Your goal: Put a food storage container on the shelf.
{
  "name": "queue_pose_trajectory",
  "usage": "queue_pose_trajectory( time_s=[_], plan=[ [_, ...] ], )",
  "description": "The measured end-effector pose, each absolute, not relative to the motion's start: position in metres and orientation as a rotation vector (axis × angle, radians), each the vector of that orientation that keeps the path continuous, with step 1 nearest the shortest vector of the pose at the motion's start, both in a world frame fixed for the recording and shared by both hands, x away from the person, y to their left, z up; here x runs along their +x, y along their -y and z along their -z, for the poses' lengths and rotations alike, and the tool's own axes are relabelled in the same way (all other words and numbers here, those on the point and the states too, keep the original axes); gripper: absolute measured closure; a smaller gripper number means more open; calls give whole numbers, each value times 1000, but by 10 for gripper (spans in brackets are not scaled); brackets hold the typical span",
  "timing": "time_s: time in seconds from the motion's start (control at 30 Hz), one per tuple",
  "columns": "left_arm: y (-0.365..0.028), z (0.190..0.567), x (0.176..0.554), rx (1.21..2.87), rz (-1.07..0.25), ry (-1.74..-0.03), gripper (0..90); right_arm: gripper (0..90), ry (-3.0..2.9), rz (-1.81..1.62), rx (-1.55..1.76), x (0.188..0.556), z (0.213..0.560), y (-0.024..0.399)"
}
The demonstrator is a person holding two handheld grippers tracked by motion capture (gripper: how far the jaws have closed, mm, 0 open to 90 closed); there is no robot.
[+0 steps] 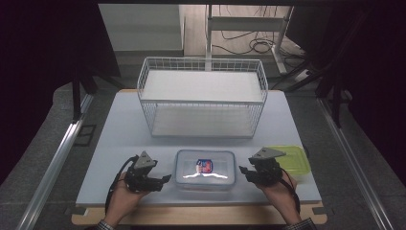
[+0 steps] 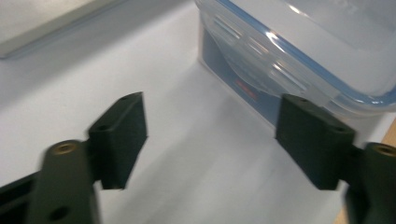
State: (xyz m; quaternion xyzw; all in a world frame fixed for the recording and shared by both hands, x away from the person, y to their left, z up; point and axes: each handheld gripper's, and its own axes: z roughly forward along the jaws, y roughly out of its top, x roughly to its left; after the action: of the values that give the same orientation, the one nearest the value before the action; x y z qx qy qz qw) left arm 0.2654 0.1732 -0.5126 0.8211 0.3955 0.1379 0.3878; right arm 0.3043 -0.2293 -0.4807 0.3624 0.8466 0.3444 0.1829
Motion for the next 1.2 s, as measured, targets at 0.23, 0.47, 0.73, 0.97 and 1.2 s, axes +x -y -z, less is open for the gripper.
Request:
queue_pose_trajectory(
  time_s=[0.23, 0.47, 0.73, 0.97, 1.2],
  plan=[
    [-180, 511, 266, 2061, -387, -995, 77, 230, -2355, -1046, 1059, 309, 478, 238],
    [-179, 500, 272, 2029, -349, -982, 52, 76, -2355, -1154, 1069, 310, 472, 239],
    [-160, 488, 285, 2047, -219, -952, 34, 17, -2393, -1145, 1087, 309, 476, 227],
    [-142, 489, 297, 2056, -136, -910, 25, 33, -2444, -1213, 1093, 310, 469, 215],
    [-130, 502, 310, 2062, -18, -917, 1, 16, -2555, -1183, 1099, 317, 481, 199]
  ],
)
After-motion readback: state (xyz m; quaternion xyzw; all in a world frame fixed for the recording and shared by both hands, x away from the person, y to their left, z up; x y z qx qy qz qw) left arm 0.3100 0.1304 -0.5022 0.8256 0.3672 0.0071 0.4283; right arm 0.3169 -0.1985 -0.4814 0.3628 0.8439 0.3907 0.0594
